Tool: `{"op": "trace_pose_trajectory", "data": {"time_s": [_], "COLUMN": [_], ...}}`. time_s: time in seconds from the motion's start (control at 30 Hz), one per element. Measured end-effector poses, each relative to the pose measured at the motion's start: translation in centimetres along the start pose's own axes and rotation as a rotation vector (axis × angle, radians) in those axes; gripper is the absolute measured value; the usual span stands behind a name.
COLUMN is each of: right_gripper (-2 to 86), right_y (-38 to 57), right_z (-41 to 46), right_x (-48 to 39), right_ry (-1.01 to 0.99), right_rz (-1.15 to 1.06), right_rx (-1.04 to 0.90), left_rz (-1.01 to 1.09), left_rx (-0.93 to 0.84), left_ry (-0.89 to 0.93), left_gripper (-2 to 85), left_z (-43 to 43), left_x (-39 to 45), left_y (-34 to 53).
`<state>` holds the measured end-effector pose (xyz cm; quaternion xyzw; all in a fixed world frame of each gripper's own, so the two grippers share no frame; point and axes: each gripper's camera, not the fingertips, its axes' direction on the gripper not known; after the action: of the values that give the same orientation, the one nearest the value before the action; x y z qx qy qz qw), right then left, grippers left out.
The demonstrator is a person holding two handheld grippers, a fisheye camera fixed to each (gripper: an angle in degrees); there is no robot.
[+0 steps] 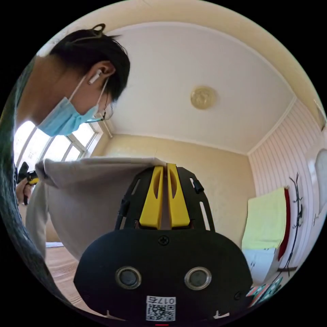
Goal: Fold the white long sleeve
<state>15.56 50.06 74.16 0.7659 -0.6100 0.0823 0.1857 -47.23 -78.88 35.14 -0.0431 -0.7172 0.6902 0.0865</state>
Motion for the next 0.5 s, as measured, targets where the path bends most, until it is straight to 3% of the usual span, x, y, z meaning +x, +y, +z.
{"op": "trace_pose_trajectory", "data": {"time_s": [0.1,0.27,0.37,0.43,0.5], "right_gripper": [3.0,2.8,2.6,1.9,1.4], "right_y": [1.9,14.5,30.2,45.7,53.9], "right_z": [4.5,19.6,28.7,31.0,28.4], "right_x": [1.6,3.1,2.5,2.3,2.1], "right_ry": [-0.043,-0.211,-0.403,-0.419,-0.432], "right_rz": [-0.084,-0.108,-0.033,0.127,0.249], "right_rx": [-0.059,-0.580,-1.119,-1.671,-1.951], "left_rz": [-0.025,-0.214,-0.347,-0.583,-0.766], "left_rx": [-0.041,-0.346,-0.553,-0.623,-0.614], "left_ry": [-0.098,-0.381,-0.737,-0.946,-0.949], "left_gripper": [-0.8,0.8,4.3,6.8,7.7], "left_z": [1.4,5.7,6.5,3.6,0.8], "left_x": [-3.0,-16.2,-25.1,-30.0,-30.8], "left_y": [-5.4,-8.2,-4.4,0.1,4.3]}}
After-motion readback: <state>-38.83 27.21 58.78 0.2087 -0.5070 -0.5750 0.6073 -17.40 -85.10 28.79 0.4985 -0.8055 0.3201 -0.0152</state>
